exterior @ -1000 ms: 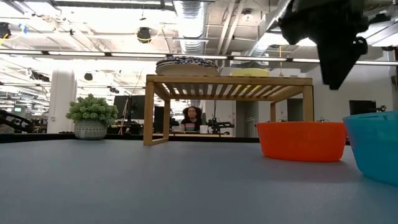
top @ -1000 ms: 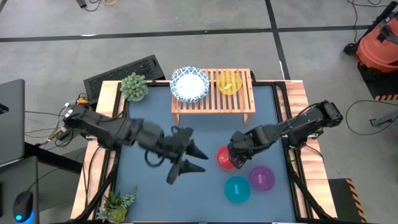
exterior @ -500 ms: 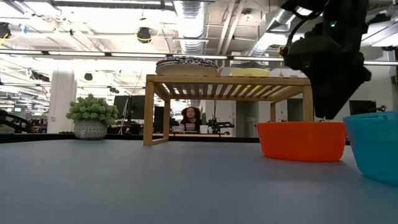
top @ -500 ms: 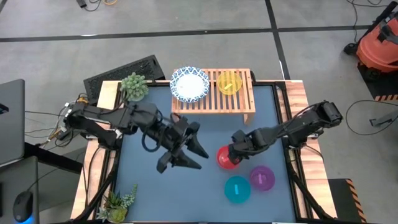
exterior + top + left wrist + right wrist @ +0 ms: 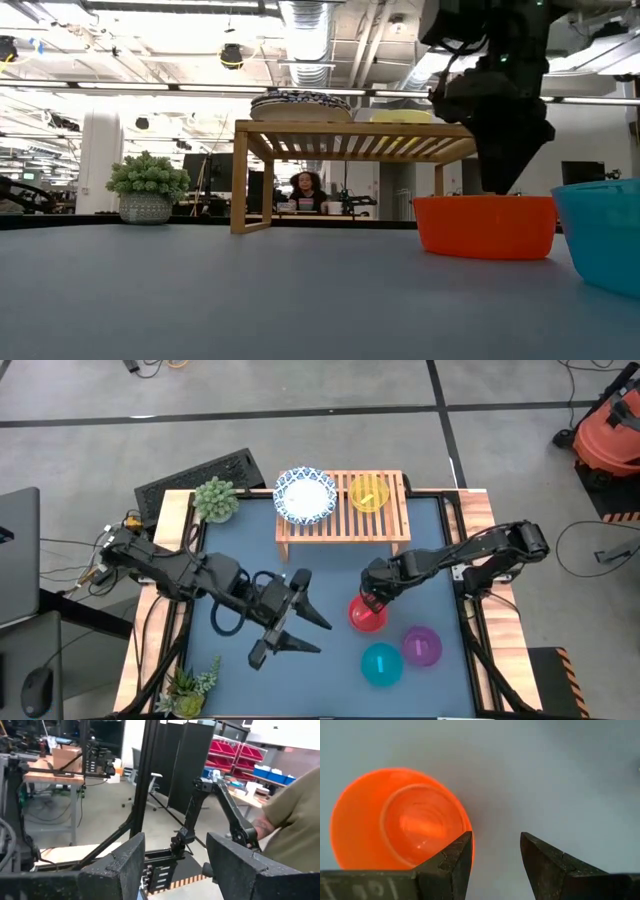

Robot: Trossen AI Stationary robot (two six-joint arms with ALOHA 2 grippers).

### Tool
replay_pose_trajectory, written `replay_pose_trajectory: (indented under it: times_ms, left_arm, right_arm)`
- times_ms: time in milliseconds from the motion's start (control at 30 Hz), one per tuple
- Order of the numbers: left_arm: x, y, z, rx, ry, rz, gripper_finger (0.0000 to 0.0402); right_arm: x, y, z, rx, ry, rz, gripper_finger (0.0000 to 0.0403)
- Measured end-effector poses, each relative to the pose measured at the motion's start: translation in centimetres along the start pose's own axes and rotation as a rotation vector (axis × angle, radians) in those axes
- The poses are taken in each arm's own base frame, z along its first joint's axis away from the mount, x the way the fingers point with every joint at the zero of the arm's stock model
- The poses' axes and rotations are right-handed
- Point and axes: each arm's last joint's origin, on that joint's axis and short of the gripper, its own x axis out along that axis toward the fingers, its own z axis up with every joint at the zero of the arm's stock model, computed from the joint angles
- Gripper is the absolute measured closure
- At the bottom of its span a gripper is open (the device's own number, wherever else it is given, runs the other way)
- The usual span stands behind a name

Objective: Place and stack bowls onto a shelf
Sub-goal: Stack the orange bowl on top of the yellow bowl on the shelf

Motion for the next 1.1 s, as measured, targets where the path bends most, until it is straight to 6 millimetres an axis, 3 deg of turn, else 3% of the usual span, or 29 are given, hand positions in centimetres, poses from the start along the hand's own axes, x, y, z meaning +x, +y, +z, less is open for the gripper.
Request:
replay_pose_trajectory:
  times_ms: [100,267,567,767,967,1100]
  left_arm:
    - [-0.6,0.6,0.9,0.003,-0.018,0.012,0.0205]
    - [-3.6,1.9,5.1,0.012,-0.143,-0.014,0.0205]
    - [-7.2,3.4,7.9,0.062,-0.193,-0.022,0.0205]
    - [-7.4,4.0,7.3,0.086,-0.120,0.011,0.0205]
    - [-7.4,4.4,6.1,0.067,-0.005,0.098,0.0205]
    - [-7.7,4.9,5.2,0.044,0.080,0.217,0.0205]
  right_arm:
    - [0.0,0.5,-0.4,0.014,-0.006,0.014,0.0211]
    - [0.0,1.5,-1.2,0.000,-0.023,0.045,0.0211]
    - [3.6,2.1,-0.9,-0.067,0.030,-0.049,0.0211]
    - [4.1,2.2,-0.8,-0.065,0.071,-0.032,0.0244]
    - [3.4,1.2,0.2,-0.013,0.078,-0.016,0.0373]
    - [2.3,0.8,1.0,-0.022,0.100,0.037,0.0379]
